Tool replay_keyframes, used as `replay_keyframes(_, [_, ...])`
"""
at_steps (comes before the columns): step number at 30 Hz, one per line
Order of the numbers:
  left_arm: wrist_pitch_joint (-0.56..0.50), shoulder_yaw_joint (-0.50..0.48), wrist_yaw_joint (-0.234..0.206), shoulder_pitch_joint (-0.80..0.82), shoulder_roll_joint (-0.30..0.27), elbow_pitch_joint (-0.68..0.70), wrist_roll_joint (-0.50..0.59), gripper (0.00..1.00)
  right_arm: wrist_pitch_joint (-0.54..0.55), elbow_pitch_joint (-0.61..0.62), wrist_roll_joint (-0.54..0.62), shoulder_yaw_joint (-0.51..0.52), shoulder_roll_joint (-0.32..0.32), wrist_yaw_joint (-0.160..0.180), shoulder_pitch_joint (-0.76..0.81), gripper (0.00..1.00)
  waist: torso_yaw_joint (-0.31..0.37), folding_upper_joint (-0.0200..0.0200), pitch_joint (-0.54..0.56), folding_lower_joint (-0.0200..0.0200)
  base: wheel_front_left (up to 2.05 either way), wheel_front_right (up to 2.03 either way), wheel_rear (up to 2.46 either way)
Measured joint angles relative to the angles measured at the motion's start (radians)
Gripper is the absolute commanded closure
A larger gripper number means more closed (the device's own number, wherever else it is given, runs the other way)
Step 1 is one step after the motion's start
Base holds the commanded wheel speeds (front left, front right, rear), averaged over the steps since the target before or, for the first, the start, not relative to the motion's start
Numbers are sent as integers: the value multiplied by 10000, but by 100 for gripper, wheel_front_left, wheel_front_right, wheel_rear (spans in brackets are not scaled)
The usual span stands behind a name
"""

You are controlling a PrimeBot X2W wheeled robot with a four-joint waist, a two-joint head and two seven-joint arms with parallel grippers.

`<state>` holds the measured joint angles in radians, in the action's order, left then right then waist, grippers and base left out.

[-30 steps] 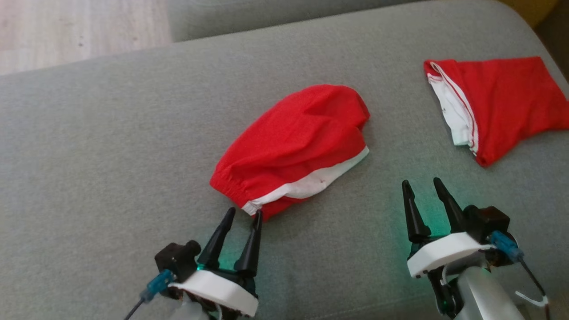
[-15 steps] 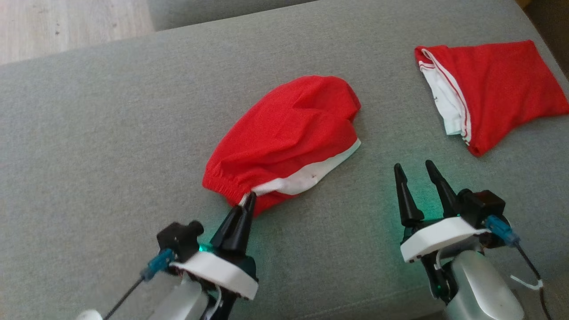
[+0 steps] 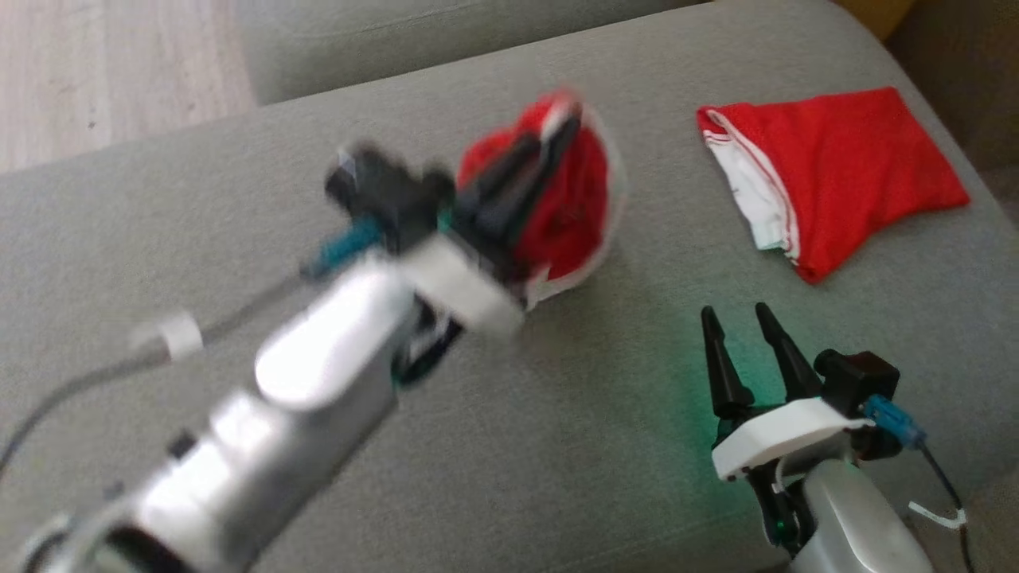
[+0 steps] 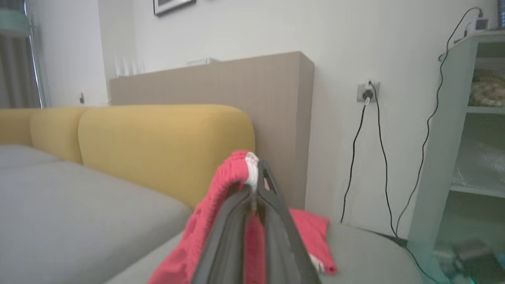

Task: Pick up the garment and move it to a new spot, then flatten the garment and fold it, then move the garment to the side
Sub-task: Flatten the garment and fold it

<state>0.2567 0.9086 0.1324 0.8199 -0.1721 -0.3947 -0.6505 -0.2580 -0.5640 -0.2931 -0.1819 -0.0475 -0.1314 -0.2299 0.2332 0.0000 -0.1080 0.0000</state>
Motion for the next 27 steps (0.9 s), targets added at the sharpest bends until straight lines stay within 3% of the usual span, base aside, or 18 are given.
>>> replay_keyframes(6, [2,-174,0,1909,397,-146,-991,100,0,17,-182,-115,-2,0,122,0,405,0,131,-1,0,0,0])
replay_keyframes(10, [4,-838,0,2040,606,-119,-1108,100,0,12,-180,63,-2,0,370,0,304,0,76,0,0,0,0])
replay_keyframes(13, [6,-1461,0,1817,405,-430,-1041,100,0,15,-178,349,-4,0,414,0,49,0,46,-1,0,0,0])
replay_keyframes(16, [12,-2033,0,856,2,-849,-1043,100,0,25,-174,531,2,0,396,0,-295,0,47,0,0,0,0])
replay_keyframes(20, [0,-2614,0,-1698,-604,-1515,-1049,100,0,42,-132,642,0,0,394,0,-793,0,70,0,0,0,0])
replay_keyframes(25, [-2,-2635,0,-4773,-980,-2288,-1089,100,0,58,48,646,4,0,383,0,-1324,0,69,-1,0,0,0])
replay_keyframes(26, [-4,-2709,0,-5134,-953,-2362,-1106,74,0,58,58,646,4,0,381,0,-1414,0,72,-1,0,0,0])
replay_keyframes(27, [-4,-2905,0,-5404,-922,-2380,-1070,0,0,58,73,652,4,0,381,0,-1498,0,80,-1,0,0,0])
